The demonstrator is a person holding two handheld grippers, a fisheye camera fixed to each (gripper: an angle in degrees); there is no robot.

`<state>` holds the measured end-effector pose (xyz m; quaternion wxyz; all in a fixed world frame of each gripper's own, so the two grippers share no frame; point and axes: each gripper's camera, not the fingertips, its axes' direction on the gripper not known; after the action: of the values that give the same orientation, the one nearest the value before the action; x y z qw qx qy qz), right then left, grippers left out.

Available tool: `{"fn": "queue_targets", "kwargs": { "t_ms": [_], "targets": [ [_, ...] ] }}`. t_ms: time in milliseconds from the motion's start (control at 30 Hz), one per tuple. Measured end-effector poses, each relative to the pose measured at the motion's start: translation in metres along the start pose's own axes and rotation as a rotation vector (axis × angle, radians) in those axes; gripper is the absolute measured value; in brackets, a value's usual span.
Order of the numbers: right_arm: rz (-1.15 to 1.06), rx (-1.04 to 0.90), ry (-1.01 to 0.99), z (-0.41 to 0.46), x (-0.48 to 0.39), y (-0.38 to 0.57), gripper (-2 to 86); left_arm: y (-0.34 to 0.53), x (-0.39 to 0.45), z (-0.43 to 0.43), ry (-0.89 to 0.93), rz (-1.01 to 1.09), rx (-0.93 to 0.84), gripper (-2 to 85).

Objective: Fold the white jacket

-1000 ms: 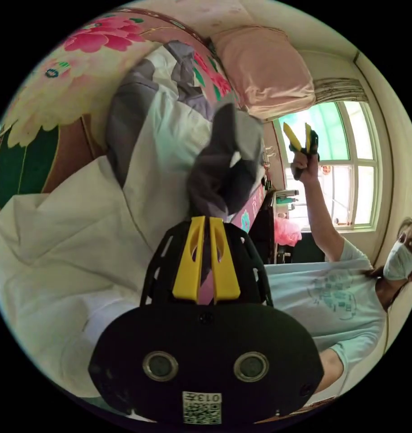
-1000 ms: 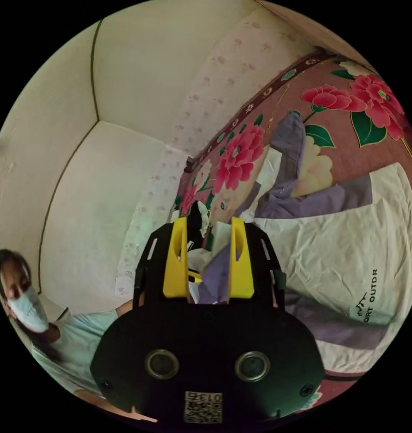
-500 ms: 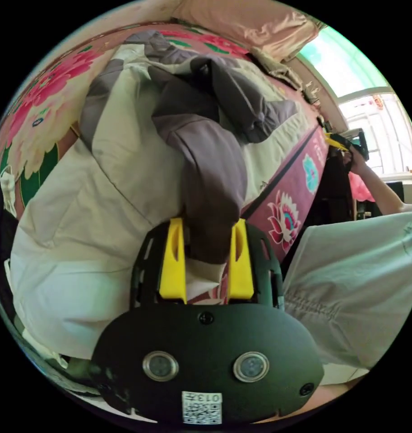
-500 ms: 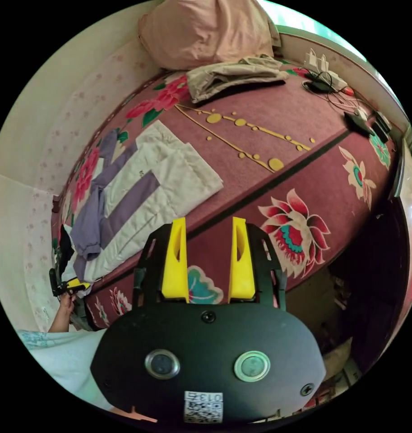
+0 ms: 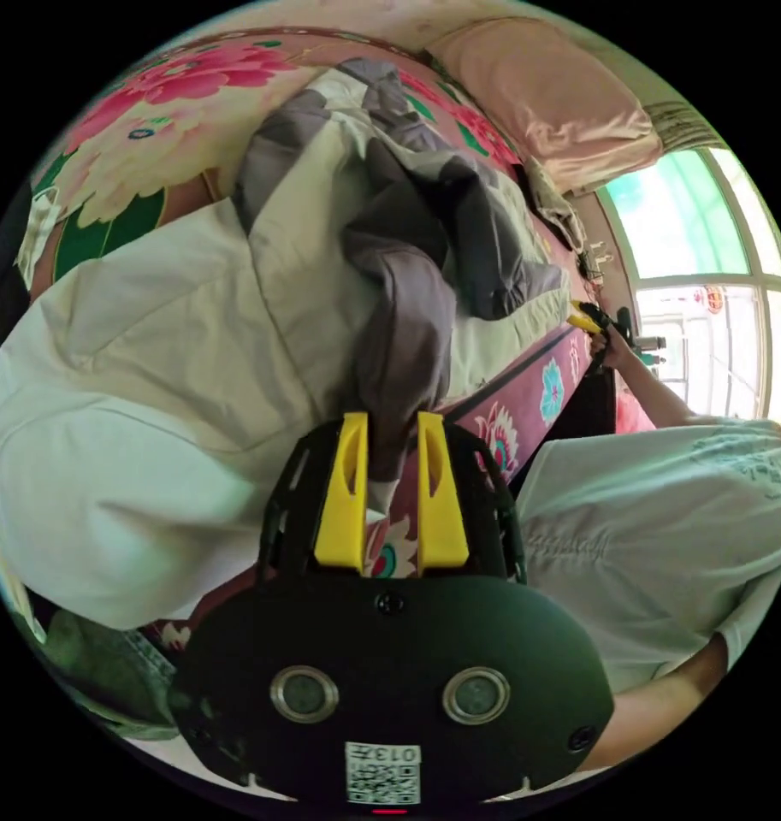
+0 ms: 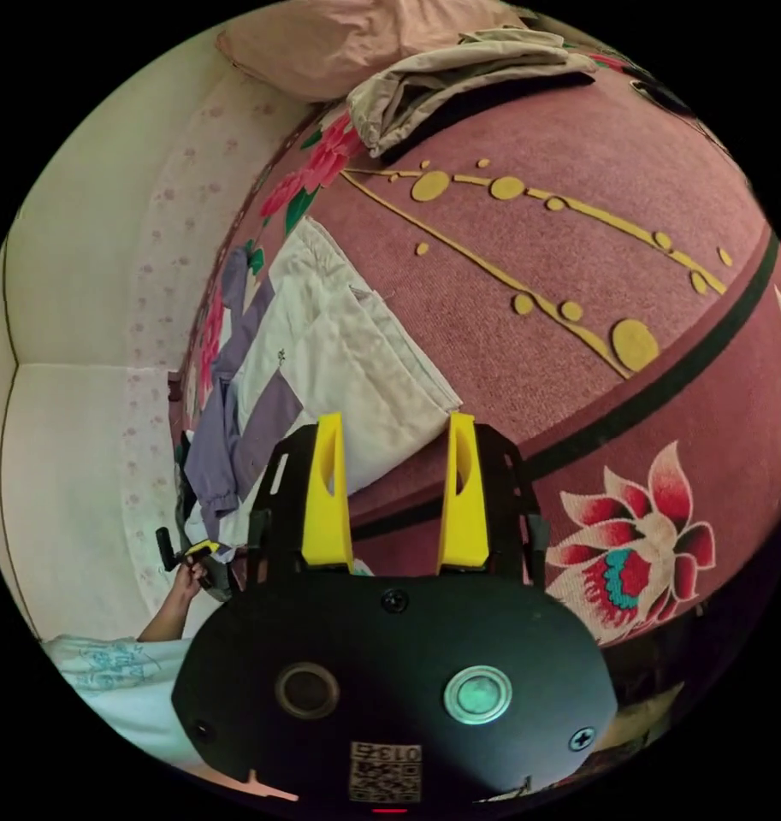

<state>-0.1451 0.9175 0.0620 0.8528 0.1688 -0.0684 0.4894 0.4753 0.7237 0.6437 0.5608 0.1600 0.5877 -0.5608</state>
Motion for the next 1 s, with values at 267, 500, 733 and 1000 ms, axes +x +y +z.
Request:
{"fn": "queue_targets", "kwargs": {
  "t_ms": [267, 500, 733, 1000],
  "targets": [
    [0.068, -0.008, -0.027, -0.008, 0.032, 0.013, 15.2, -0.009, 0.028, 0.03, -0.065, 0.095, -0.071, 16.0],
    [0.043, -0.025, -0.017, 0.027, 0.011, -0.002, 5.1, -0.061, 0.023, 0.068, -0.249, -0.004, -0.271, 4.8],
    [-0.243, -0.028, 0.193, -0.021, -0.085, 0.018, 2.0, -0.048, 0.039, 0.023, -0.148, 0.149, -0.262, 1.6],
    [-0.081, -0.168, 0.32, -0.01, -0.031, 0.1, 3.8, 0.005, 0.016, 0.096, -0.06, 0.123, -0.446, 1.8]
  ]
}}
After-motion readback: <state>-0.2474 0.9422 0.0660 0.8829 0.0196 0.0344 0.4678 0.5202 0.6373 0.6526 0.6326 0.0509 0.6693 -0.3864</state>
